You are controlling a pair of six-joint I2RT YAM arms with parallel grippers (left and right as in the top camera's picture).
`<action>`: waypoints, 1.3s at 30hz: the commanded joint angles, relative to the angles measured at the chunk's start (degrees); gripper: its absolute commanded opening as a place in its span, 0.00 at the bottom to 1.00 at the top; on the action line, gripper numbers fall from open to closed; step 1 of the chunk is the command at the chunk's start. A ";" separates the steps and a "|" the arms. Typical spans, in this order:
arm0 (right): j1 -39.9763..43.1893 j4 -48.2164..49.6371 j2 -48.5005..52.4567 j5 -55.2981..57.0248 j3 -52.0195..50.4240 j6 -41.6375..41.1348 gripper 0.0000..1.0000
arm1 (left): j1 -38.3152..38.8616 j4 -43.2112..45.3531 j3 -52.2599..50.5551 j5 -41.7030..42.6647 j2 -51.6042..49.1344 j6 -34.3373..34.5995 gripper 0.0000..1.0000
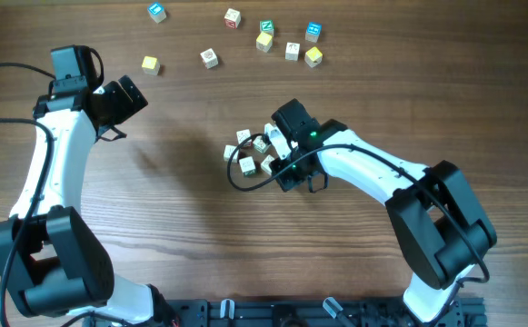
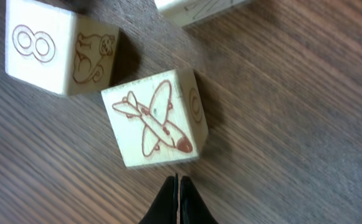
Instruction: Form a circle
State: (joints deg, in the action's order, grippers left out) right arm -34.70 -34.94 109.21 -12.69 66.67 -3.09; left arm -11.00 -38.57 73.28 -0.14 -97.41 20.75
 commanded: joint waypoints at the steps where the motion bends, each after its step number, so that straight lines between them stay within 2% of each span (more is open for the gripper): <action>1: -0.09 3.32 -1.75 -2.21 -2.67 -2.16 0.04 | -0.09 0.00 0.33 0.07 0.55 0.72 1.00; 8: -0.11 4.66 -1.75 -1.79 -3.43 -3.58 0.04 | -0.09 0.00 0.33 0.07 0.55 0.72 1.00; 12: -0.11 4.90 -1.75 0.92 -3.43 -7.52 0.04 | -0.11 0.00 0.33 0.07 0.55 0.72 1.00; 39: -0.11 12.00 -1.75 0.76 -3.43 -4.79 0.05 | -0.09 0.00 0.33 0.07 0.55 0.74 1.00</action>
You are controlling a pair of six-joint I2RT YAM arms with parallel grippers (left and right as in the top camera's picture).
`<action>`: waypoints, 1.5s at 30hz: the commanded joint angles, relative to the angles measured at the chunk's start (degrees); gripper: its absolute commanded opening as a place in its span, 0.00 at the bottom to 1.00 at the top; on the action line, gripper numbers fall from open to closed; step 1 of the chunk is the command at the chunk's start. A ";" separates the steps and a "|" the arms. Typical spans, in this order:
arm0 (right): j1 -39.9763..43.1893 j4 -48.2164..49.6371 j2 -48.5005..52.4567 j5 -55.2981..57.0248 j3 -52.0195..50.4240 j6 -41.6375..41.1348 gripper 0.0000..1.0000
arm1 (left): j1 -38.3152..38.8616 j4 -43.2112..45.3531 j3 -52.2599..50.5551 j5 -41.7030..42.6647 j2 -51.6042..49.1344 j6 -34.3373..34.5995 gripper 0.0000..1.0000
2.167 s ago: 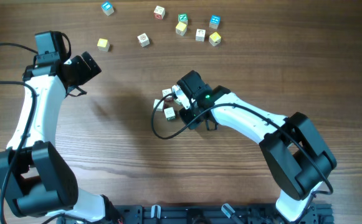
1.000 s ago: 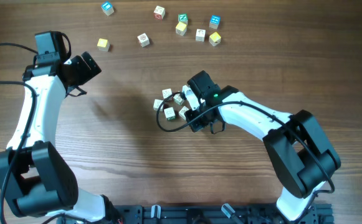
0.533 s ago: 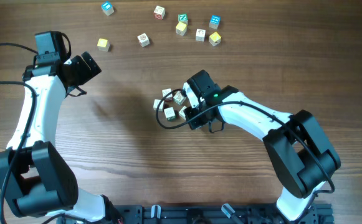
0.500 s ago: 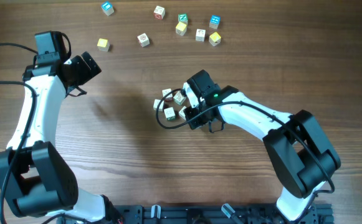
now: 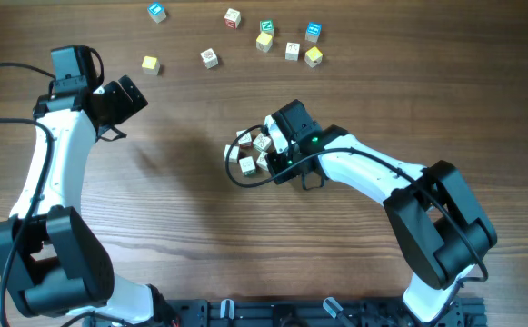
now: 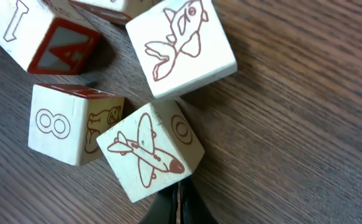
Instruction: Form a circle
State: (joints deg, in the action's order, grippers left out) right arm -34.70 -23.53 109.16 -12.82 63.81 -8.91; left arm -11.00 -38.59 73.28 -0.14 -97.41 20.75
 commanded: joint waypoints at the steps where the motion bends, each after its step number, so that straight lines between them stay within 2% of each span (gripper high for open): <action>1: -0.11 0.70 -1.70 0.90 -0.57 1.01 0.05 | -0.09 0.02 0.33 0.07 0.55 0.72 1.00; 12: -0.11 -0.13 -1.70 0.59 -0.57 1.03 0.05 | -0.09 0.02 0.33 0.07 0.55 0.72 1.00; 19: -0.15 -0.37 -1.70 -5.33 -0.57 4.63 0.05 | -0.09 0.02 0.33 0.07 0.55 0.72 1.00; 27: -0.15 2.32 -1.70 -5.31 -0.57 4.39 0.05 | -0.09 0.02 0.33 0.07 0.55 0.74 1.00; 38: -0.13 1.16 -1.95 -4.85 -0.33 4.44 0.05 | -0.09 0.02 0.33 0.07 0.55 0.72 1.00; 45: -0.07 -4.61 -9.73 8.02 4.70 4.42 0.05 | -0.09 0.02 0.33 0.07 0.55 0.72 1.00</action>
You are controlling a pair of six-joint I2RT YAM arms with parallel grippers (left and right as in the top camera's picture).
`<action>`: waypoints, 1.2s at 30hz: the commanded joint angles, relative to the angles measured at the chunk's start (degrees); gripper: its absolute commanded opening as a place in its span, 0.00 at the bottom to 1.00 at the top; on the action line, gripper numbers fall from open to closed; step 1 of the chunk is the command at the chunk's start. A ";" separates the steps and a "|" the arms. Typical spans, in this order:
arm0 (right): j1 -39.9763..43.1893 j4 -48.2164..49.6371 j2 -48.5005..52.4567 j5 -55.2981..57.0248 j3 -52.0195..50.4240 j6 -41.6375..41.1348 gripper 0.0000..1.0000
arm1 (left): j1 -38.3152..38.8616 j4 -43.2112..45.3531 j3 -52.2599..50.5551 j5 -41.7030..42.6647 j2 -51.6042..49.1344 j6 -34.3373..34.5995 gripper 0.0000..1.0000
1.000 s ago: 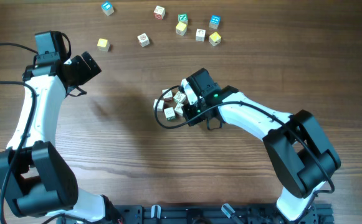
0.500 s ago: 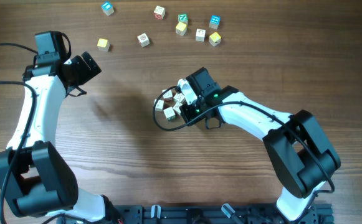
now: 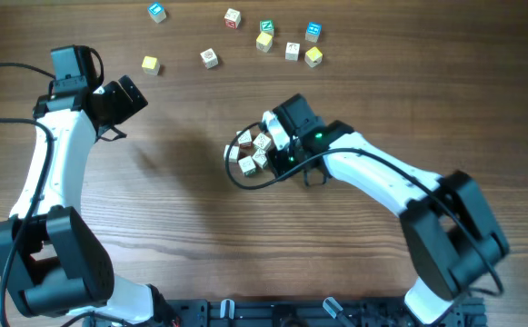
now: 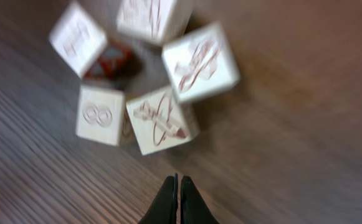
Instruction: Form a circle
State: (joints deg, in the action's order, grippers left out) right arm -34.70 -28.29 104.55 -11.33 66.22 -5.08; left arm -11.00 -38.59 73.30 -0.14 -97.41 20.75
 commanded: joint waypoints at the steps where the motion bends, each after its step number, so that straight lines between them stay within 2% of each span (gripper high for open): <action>1: 0.15 0.44 -5.81 7.98 2.32 0.50 0.05 | -0.09 0.02 0.31 0.07 0.55 0.72 1.00; 4: 2.54 0.98 -6.19 8.98 2.32 0.13 0.05 | -0.09 0.02 0.31 0.07 0.55 0.72 1.00; 9: 14.29 0.76 -6.19 8.76 2.32 -1.53 0.06 | -0.09 0.02 0.31 0.07 0.55 0.72 1.00; 11: 19.89 0.85 -6.14 8.79 2.29 -1.53 0.08 | -0.09 0.02 0.31 0.07 0.55 0.72 1.00; 12: 21.88 0.90 -6.14 8.79 2.29 -1.53 0.11 | -0.09 0.02 0.31 0.07 0.55 0.72 1.00; 13: 23.54 0.87 -6.14 8.79 2.29 -1.53 0.17 | -0.09 0.02 0.31 0.07 0.55 0.72 1.00; 15: 26.45 0.79 -6.14 8.76 1.97 -1.55 0.45 | -0.09 1.84 0.31 0.07 0.55 0.72 1.00; 16: 27.28 0.74 -6.14 8.74 1.62 -1.57 1.00 | -0.09 3.67 0.31 0.07 0.55 0.74 1.00; 20: 27.50 1.03 -6.14 8.41 1.49 -1.62 1.00 | -0.09 5.62 0.31 0.33 0.55 0.74 1.00; 23: 27.50 1.05 -6.14 8.37 1.49 -1.49 0.99 | -0.09 0.92 0.24 12.33 0.52 0.70 1.00; 25: 27.50 1.05 -6.14 8.37 1.49 -1.51 1.00 | 0.39 -2.58 -0.02 16.02 0.52 0.52 0.99; 26: 27.50 1.05 -6.14 8.37 1.49 -1.49 1.00 | 1.18 -4.76 -0.24 16.68 0.28 0.52 0.79; 27: 27.50 1.05 -6.14 8.37 1.49 -1.51 1.00 | 2.54 -6.71 -0.76 16.63 -0.02 0.50 0.38; 28: 27.50 1.05 -6.14 8.37 1.49 -1.51 1.00 | 3.69 -7.41 -1.55 16.63 -0.17 0.52 0.18; 29: 27.50 1.05 -6.14 8.37 1.49 -1.51 1.00 | 5.03 -7.54 -2.60 16.63 -0.26 0.52 0.06; 33: 27.50 1.05 -6.14 8.37 1.49 -1.51 1.00 | 15.06 -1.38 -12.39 13.05 -0.33 0.85 0.04; 36: 27.50 1.05 -6.14 8.37 1.49 -1.51 1.00 | 18.67 3.96 -16.98 8.02 -0.52 5.25 0.04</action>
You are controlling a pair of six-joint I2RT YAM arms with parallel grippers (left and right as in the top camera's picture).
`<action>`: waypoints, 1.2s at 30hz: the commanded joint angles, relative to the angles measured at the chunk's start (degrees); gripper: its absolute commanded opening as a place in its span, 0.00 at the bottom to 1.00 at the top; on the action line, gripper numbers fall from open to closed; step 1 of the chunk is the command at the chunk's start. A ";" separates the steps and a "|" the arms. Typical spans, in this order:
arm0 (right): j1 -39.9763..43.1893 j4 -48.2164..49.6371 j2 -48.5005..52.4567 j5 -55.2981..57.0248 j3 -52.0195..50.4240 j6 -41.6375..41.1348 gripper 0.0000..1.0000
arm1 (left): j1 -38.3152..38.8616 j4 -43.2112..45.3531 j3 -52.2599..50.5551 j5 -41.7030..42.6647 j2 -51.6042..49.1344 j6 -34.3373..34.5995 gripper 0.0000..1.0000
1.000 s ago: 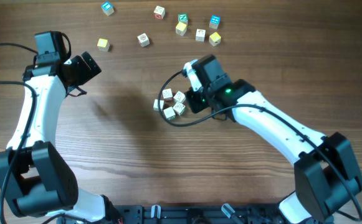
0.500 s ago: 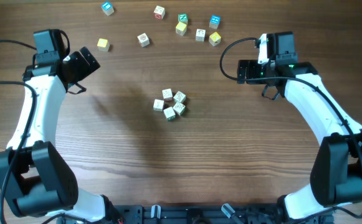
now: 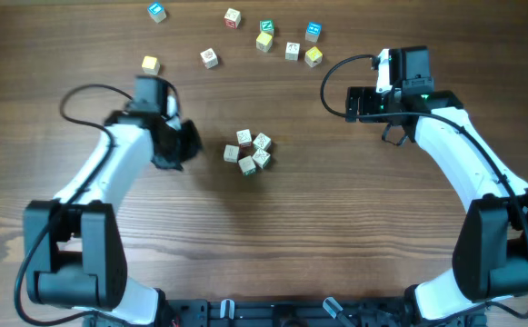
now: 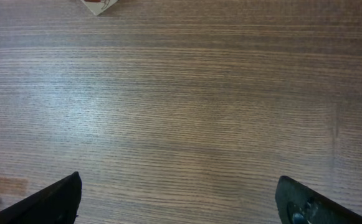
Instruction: Form a circle
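Several pale wooden picture blocks [image 3: 250,152] sit bunched in a small tight ring at the middle of the table. My left gripper [image 3: 187,145] is just left of this bunch, a short gap away; from overhead its jaws show only as a dark mass. My right gripper [image 3: 351,103] is up and to the right of the bunch, well apart from it. In the right wrist view the right gripper [image 4: 177,186] is open, its fingers [image 4: 56,199] spread wide over bare wood. A block corner [image 4: 103,5] shows at that view's top edge.
Several loose blocks lie along the far edge: a blue one [image 3: 157,11], a yellow one [image 3: 150,64], a pale one [image 3: 209,57], and a group [image 3: 286,41] at the back middle. Black cables loop off both arms.
My right gripper was shut beside the bunch of blocks; now it is open at the back right, far from them. My left arm has moved from the far left to just left of the bunch.
My shut right gripper stood behind the plane block, with the blocks loosely spread. Then it touched that block and the blocks were pressed together. Later it was drawn back from the tight bunch. Now it is away and open, and the left gripper is beside the bunch.
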State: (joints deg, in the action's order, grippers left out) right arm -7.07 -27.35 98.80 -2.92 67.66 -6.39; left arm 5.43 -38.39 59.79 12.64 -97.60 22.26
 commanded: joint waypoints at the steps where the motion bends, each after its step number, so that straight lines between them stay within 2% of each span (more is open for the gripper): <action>1: -0.13 0.11 -0.39 -0.04 0.04 -0.20 1.00 | 2.93 5.60 -4.33 -4.81 -0.39 3.72 0.04; 5: -0.13 0.11 -0.39 -0.04 0.04 -0.17 1.00 | 4.90 13.94 -6.34 -4.79 -2.51 3.72 0.04; 10: -0.13 0.11 -0.39 -0.04 0.04 -0.20 1.00 | 6.67 17.38 -6.34 -3.91 -4.35 3.72 0.05; 28: -0.13 0.11 -0.39 -0.02 0.04 -0.17 1.00 | 8.61 16.46 -6.34 -3.08 -4.35 3.72 0.05; 36: -0.13 0.11 -0.39 -0.04 0.04 -0.20 1.00 | 8.61 16.31 -6.34 0.02 -4.35 3.72 0.04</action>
State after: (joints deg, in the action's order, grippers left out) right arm -7.07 -27.38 98.80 -2.92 67.66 -6.39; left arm 13.93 -22.13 54.19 10.81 -101.36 25.67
